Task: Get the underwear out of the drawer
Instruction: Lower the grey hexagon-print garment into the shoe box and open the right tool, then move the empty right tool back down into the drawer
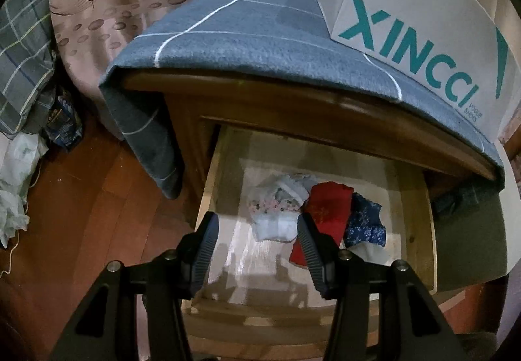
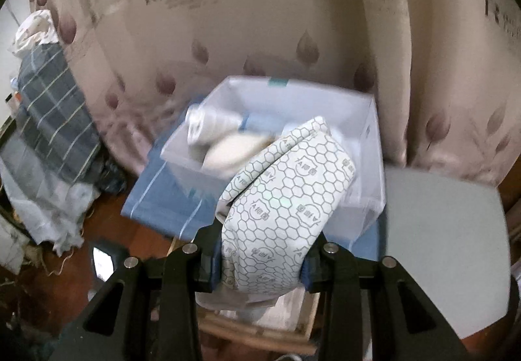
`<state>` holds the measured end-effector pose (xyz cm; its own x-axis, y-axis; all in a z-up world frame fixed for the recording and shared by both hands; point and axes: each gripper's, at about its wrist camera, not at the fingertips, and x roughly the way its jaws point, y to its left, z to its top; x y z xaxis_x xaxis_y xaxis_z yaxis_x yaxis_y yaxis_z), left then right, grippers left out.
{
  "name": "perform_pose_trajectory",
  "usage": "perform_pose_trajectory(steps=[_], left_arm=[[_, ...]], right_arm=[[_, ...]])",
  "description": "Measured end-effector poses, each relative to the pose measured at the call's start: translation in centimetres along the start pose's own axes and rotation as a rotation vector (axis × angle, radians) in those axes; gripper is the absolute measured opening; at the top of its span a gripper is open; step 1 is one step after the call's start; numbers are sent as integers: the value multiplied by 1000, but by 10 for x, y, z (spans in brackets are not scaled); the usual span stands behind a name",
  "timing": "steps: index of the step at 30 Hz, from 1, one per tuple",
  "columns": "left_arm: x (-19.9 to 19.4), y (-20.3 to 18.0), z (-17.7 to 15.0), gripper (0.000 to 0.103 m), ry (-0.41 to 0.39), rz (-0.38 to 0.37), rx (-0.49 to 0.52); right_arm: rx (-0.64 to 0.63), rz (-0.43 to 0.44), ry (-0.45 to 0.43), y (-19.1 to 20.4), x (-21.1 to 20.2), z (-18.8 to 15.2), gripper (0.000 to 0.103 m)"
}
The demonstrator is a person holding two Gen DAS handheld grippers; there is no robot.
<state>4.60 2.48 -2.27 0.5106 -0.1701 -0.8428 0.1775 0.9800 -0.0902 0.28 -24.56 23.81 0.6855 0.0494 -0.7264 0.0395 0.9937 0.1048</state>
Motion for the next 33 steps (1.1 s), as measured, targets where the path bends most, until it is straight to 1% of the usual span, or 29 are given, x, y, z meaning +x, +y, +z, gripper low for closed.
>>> perform_pose_trajectory(steps=[3, 6, 8, 10, 11, 13, 15, 19, 20, 22, 24, 25, 27, 30, 33], left_arm=[[1, 1, -1, 52, 7, 3, -2], [2, 2, 0, 51, 11, 6, -6], [3, 3, 0, 51, 16, 6, -11], [4, 4, 1, 51, 18, 6, -15], [5, 4, 1, 51, 22, 10, -15], [5, 5, 1, 51, 27, 6, -17], [5, 5, 1, 51, 24, 1, -16], [3, 1, 2, 51, 14, -3, 3], [4, 0, 2, 51, 18, -10, 1], [6, -1, 3, 51, 28, -17, -2], [7, -2, 3, 51, 32, -15, 2], [8, -2, 3, 51, 31, -14, 4], [8, -3, 3, 51, 30, -12, 4], [7, -1, 4, 51, 29, -11, -8], [5, 3, 5, 51, 15, -16, -26]], right_arm=[[7, -35, -19, -8, 9, 28, 34], [-18, -91, -22, -12, 26, 44, 34], [3, -100, 15, -18, 45, 51, 34], [13, -143, 45, -24, 61, 56, 34], [2, -166, 74, -27, 72, 57, 34], [-10, -193, 103, -32, 89, 54, 34], [-14, -211, 144, -37, 106, 50, 34], [-6, -243, 182, -49, 134, 42, 37], [-2, -241, 184, -50, 138, 40, 40], [1, -238, 179, -52, 143, 38, 43], [8, -234, 167, -52, 144, 38, 54], [12, -240, 160, -51, 142, 37, 57], [13, -246, 143, -50, 138, 38, 66], [1, -247, 127, -46, 128, 42, 69], [4, -238, 97, -43, 107, 42, 71]])
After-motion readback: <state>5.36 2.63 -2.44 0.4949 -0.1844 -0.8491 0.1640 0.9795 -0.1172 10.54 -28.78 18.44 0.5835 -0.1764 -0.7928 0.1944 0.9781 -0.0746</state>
